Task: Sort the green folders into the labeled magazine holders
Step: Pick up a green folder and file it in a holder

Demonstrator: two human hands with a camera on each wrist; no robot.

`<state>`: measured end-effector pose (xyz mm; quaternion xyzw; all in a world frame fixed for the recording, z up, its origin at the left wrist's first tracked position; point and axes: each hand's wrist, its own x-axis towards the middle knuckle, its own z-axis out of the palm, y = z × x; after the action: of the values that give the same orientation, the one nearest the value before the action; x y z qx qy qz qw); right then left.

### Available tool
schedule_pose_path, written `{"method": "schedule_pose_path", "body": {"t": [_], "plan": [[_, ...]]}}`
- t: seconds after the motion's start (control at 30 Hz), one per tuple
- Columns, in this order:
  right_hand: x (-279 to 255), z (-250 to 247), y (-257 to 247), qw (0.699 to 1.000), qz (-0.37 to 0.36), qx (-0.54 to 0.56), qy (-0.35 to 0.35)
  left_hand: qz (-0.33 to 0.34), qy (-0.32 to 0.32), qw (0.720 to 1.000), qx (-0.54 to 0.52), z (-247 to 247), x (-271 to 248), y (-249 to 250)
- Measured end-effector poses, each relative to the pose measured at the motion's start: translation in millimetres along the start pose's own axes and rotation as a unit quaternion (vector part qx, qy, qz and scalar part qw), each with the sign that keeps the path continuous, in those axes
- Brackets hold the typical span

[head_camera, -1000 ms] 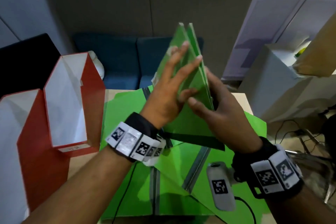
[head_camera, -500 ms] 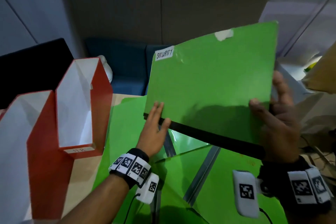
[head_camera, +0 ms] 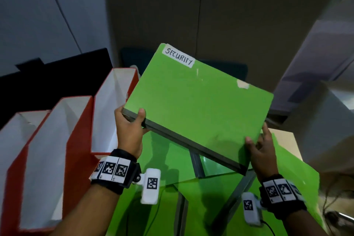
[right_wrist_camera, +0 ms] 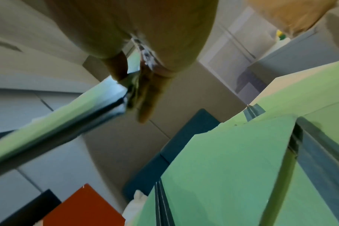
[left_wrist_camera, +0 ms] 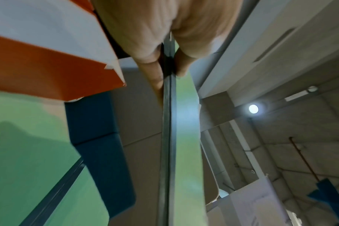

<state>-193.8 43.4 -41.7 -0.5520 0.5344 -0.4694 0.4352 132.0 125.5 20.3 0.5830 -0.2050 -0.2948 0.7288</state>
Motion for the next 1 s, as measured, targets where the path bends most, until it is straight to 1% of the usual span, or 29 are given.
{"method": "schedule_pose_path", "body": {"t": [0.07,0.1,0.17,0.23,0.3,0.37,0.43,0.57,0.7,0.73,0.8,0.87,0.9,1.0], "plan": [[9,21,5,0.997,0.017,-0.074,-0.018,0.056,-0.007,0.998,-0.003,-7,-6,24],[12,30,6,0.995,0.025,-0.092,-0.021,0.081,-0.016,0.997,-0.004,-8,-10,35],[18,53,2,0.991,0.012,-0.123,-0.040,0.132,-0.033,0.991,0.013,-13,-19,56],[24,77,-10,0.985,-0.036,-0.157,-0.067,0.183,-0.049,0.980,0.057,-20,-29,72],[27,105,-35,0.979,-0.075,-0.168,-0.091,0.218,-0.067,0.970,0.086,-31,-36,82],[25,135,-65,0.974,-0.117,-0.162,-0.103,0.243,-0.083,0.961,0.104,-45,-40,89],[20,164,-97,0.967,-0.176,-0.143,-0.114,0.259,-0.076,0.957,0.108,-62,-41,98],[16,217,-149,0.950,-0.274,-0.095,-0.115,0.304,-0.004,0.949,0.085,-101,-30,123],[-2,276,-179,0.918,-0.370,-0.115,-0.083,0.332,0.066,0.938,0.080,-149,-21,140],[-13,292,-185,0.912,-0.382,-0.111,-0.096,0.343,0.086,0.932,0.083,-160,-20,143],[-38,324,-194,0.897,-0.403,-0.101,-0.150,0.364,0.126,0.918,0.092,-178,-19,152],[-63,354,-202,0.873,-0.434,-0.088,-0.205,0.388,0.158,0.903,0.090,-196,-16,165],[-75,368,-205,0.859,-0.449,-0.079,-0.231,0.408,0.178,0.890,0.098,-205,-15,174],[-110,405,-211,0.816,-0.490,-0.049,-0.304,0.475,0.234,0.835,0.149,-233,-17,199]]}}
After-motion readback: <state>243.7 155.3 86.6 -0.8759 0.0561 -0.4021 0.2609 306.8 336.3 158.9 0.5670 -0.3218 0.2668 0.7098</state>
